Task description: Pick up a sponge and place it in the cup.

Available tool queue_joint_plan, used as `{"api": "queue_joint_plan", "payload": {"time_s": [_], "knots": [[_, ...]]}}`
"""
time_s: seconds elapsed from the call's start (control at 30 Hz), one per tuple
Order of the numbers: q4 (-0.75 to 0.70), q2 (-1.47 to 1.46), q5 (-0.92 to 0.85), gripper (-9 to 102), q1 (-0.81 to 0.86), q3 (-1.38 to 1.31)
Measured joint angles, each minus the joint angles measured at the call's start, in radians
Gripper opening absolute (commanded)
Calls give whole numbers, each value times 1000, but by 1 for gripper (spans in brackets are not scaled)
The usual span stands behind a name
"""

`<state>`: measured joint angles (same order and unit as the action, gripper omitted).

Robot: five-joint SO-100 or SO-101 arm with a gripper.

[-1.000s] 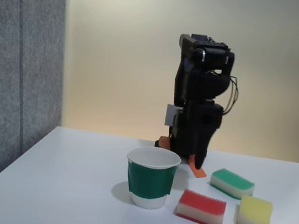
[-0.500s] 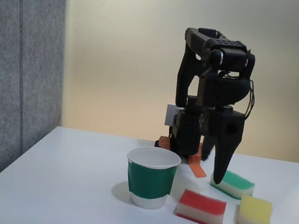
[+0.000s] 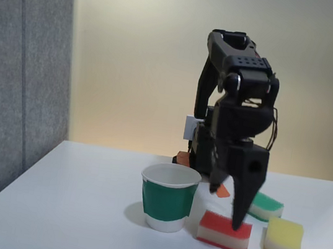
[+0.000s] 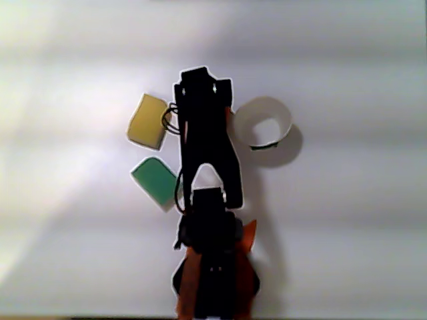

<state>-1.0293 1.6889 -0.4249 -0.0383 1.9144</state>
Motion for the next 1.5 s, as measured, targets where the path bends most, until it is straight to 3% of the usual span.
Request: {"api": "queue_joint_plan", "payload": {"time_s": [0.37,0.5,0.63,0.9,0.97,1.1,1.37,1.5], "knots": [[149,-63,-23,46,3,64],[167,-75,-58,28,11,77],[227,-69,-51,0,3,117],[239,-32,2,0,-6,181],[195,-11,14,0,-18,178],[-35,31,35,0,-31,60],[-568,-74,26,0,-29,-505],[-646,-98,17,0,-26,-686]]}}
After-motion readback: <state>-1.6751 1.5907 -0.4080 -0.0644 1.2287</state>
